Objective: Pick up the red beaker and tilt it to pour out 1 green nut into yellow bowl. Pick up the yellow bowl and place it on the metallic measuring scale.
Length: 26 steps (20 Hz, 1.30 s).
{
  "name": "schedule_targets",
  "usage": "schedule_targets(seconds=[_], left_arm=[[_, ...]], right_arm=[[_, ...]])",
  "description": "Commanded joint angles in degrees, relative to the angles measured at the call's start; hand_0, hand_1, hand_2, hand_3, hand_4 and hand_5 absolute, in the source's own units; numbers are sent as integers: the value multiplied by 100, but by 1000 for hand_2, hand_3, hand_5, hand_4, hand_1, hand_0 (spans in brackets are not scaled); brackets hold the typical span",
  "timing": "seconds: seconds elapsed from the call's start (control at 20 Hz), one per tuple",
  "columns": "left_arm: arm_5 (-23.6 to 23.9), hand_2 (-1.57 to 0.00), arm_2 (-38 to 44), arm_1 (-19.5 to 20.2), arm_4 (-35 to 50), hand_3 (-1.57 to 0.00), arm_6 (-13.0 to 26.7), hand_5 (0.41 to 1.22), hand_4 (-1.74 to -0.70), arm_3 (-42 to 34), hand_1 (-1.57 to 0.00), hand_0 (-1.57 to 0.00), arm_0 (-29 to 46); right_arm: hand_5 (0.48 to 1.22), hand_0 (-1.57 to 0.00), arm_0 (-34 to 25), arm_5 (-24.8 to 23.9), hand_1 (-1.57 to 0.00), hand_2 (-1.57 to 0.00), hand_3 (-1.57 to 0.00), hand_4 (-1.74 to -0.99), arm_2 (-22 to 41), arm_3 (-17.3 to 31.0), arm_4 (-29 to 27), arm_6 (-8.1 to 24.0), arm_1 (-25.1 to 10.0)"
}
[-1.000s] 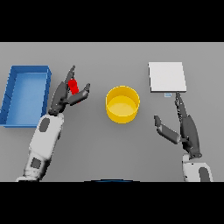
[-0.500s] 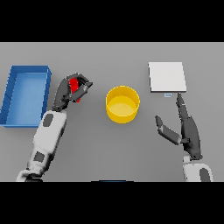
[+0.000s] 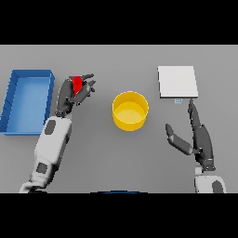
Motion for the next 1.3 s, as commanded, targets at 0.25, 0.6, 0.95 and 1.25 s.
schedule_targets(seconds=[0.25,0.6,0.95,1.25], left_arm=[[68,-1559,-731,301,-465,-1554,618,1117,-1725,-877,-1558,-1558,22],[-224,-1565,-1690,773,-1297,-1562,1511,1111,-1733,-1154,-1565,-1564,-210],[-349,-1569,-2905,1209,-2687,-1569,2558,1132,-1739,-1179,-1569,-1569,-745],[-813,-1571,-3862,1562,-3690,-1570,2698,1190,-1740,-921,-1571,-1571,-1364]], right_arm=[[661,1,-59,28,1,1,1,-1261,-10,35,26,-79,-68],[678,1,-42,-20,1,1,1,-1256,42,58,183,35,-73],[689,1,-108,50,1,1,1,-1255,14,4,59,166,-57],[704,1,-22,98,1,1,1,-1274,66,-84,72,131,-62]])
